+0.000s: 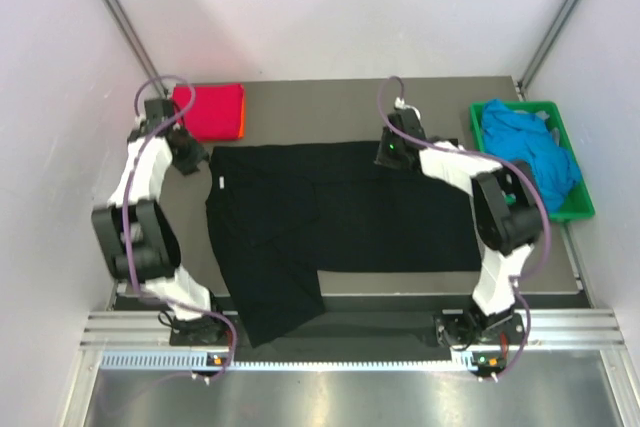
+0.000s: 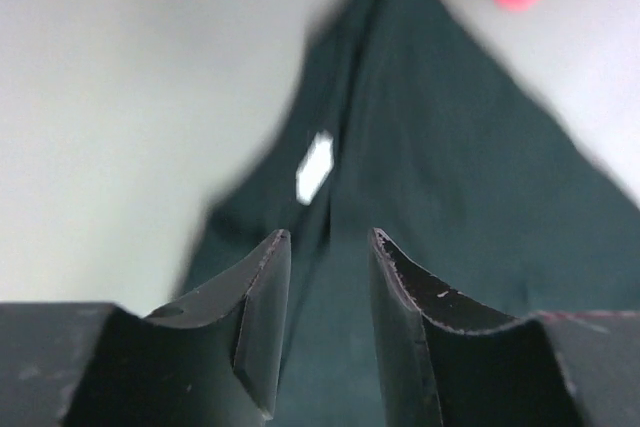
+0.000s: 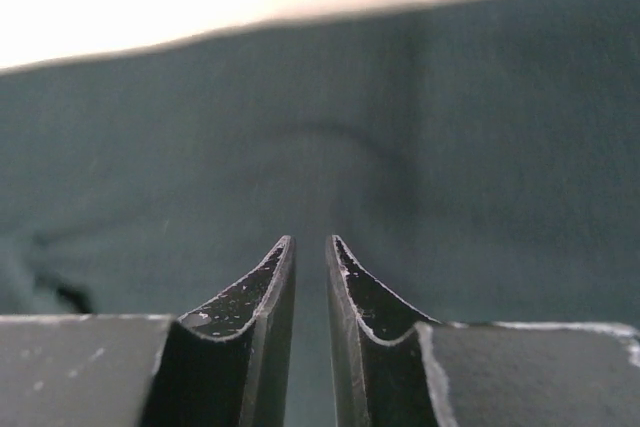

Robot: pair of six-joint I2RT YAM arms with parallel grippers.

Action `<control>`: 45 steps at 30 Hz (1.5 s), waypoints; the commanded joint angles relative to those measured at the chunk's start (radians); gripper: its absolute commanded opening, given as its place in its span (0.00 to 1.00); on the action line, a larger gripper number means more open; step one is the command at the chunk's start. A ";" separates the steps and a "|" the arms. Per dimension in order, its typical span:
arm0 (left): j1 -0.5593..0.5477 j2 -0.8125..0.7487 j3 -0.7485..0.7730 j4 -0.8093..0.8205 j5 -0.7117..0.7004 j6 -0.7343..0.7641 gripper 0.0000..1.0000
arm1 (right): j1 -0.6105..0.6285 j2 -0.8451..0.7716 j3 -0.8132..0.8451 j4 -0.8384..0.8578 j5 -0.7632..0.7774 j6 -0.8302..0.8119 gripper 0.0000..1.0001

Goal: Fold and stack the t-shirts
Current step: Fold the tshirt

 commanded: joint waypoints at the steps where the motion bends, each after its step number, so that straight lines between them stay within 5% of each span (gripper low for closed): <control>1: -0.002 -0.198 -0.168 -0.022 0.097 -0.035 0.42 | -0.009 -0.166 -0.124 0.062 -0.050 0.002 0.20; 5: -0.004 -0.304 -0.283 -0.134 0.239 -0.081 0.37 | 0.003 -0.286 -0.267 0.073 -0.113 0.037 0.24; 8: -0.025 -0.411 -0.333 -0.176 0.183 -0.084 0.38 | 0.070 -0.401 -0.381 0.090 -0.109 0.042 0.29; 11: -0.027 -0.526 -0.389 -0.210 0.087 -0.073 0.39 | 0.193 -0.482 -0.458 0.084 -0.084 0.074 0.32; 16: -0.024 -0.613 -0.501 -0.177 0.176 -0.128 0.37 | 0.483 -0.558 -0.579 0.176 -0.017 0.116 0.38; 21: -0.005 -0.574 -0.510 -0.121 0.233 -0.145 0.37 | 0.782 -0.578 -0.657 0.421 0.043 -0.116 0.43; 27: 0.079 -0.414 -0.282 -0.038 0.360 -0.148 0.38 | 1.055 -0.472 -0.595 0.568 0.165 -0.401 0.51; 32: 0.084 -0.249 -0.038 -0.028 0.551 -0.156 0.38 | 1.140 -0.289 -0.512 0.674 0.166 -0.583 0.57; 39: 0.064 -0.281 -0.174 0.268 0.600 -0.236 0.40 | 1.324 -0.180 -0.541 0.933 0.316 -0.871 0.59; 43: 0.064 -0.245 -0.219 0.325 0.595 -0.203 0.42 | 1.355 -0.102 -0.484 0.912 0.328 -0.929 0.57; 45: 0.064 -0.191 -0.217 0.328 0.613 -0.185 0.41 | 1.365 -0.087 -0.459 0.877 0.312 -0.943 0.47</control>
